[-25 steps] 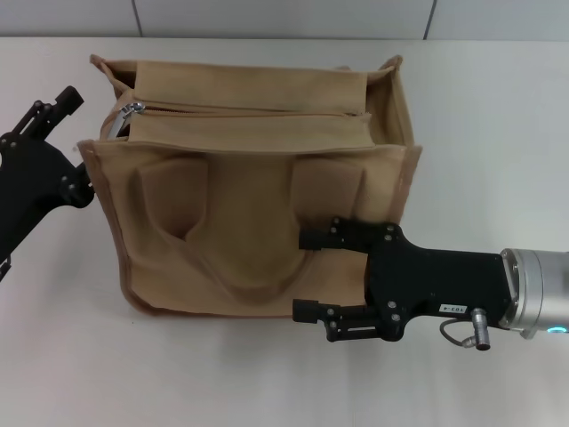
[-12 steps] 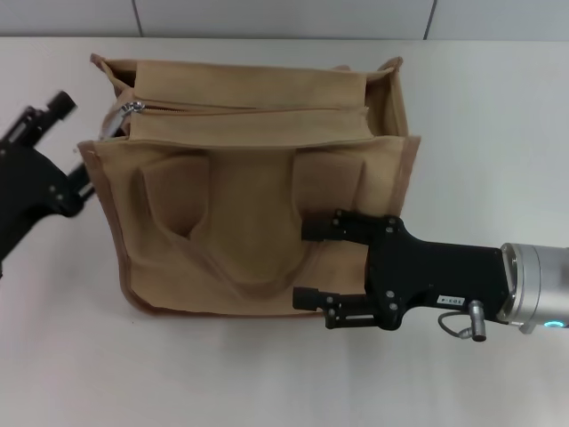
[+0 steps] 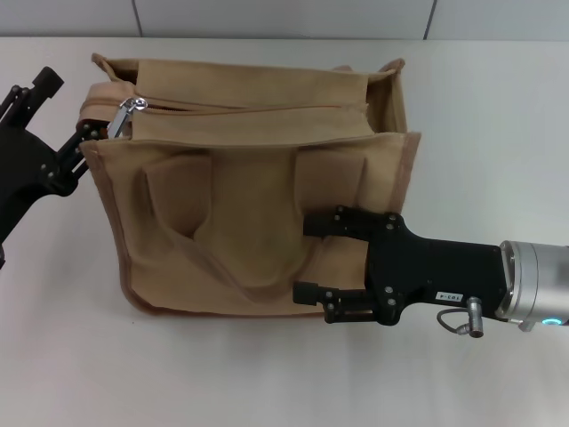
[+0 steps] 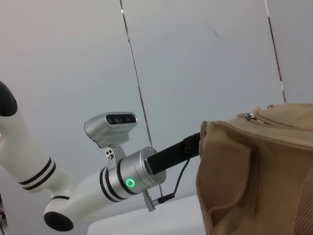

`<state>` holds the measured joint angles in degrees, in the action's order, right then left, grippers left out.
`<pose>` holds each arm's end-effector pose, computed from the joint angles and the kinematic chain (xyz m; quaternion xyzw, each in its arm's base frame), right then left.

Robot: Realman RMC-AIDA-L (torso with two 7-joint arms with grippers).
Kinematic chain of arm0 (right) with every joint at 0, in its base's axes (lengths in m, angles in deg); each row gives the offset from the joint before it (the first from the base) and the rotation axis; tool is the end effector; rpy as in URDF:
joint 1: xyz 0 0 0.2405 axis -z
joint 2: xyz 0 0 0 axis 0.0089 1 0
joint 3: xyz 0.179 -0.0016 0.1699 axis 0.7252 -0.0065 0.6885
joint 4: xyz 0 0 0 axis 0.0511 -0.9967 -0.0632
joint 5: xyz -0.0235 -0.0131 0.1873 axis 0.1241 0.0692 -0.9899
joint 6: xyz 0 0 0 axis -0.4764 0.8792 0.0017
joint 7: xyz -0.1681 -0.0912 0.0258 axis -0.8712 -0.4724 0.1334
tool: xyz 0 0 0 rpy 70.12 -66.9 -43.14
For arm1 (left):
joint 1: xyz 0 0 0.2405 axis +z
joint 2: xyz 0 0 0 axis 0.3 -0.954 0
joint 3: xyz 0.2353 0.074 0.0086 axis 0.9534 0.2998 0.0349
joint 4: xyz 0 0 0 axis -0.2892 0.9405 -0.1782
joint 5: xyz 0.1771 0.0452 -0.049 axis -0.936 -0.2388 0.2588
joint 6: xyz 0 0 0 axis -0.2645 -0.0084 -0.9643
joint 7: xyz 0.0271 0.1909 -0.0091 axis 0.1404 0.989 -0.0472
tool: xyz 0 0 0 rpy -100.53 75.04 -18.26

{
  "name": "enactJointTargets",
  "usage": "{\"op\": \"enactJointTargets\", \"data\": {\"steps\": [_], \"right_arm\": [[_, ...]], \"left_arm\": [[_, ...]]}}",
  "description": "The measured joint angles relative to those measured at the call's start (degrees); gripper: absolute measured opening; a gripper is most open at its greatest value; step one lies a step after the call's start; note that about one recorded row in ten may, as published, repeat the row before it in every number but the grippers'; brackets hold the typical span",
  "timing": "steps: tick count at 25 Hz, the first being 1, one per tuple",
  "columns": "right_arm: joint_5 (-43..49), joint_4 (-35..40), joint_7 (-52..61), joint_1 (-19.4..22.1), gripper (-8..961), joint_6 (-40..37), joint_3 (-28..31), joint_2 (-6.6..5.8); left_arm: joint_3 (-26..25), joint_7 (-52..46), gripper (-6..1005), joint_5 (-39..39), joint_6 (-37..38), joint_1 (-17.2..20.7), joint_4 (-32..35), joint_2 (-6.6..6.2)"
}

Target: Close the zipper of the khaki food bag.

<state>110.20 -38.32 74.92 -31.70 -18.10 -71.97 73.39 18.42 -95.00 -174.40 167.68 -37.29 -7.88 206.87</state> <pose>0.1746 0.2647 -0.0979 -0.9248 0.1081 0.3632 0.0340 -0.2576 0.2906 0.0202 -0.7603 -0.1412 -0.4619 0.4344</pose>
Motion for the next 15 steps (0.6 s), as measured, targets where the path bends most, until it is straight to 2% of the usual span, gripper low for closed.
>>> {"op": "enactJointTargets", "data": {"steps": [8, 13, 15], "right_arm": [[0.0, 0.0, -0.1, -0.1, 820, 0.1, 0.0, 0.0], [-0.4, -0.5, -1.2, -0.1, 820, 0.2, -0.1, 0.0], [-1.3, -1.5, -2.3, -0.2, 820, 0.2, -0.3, 0.0]], "left_arm": [[-0.2, 0.1, 755, 0.2, -0.3, 0.5, -1.1, -0.02], [-0.1, 0.1, 545, 0.2, -0.3, 0.9, -1.1, -0.04], [0.0, 0.1, 426, 0.2, -0.1, 1.0, -1.1, -0.05]]}}
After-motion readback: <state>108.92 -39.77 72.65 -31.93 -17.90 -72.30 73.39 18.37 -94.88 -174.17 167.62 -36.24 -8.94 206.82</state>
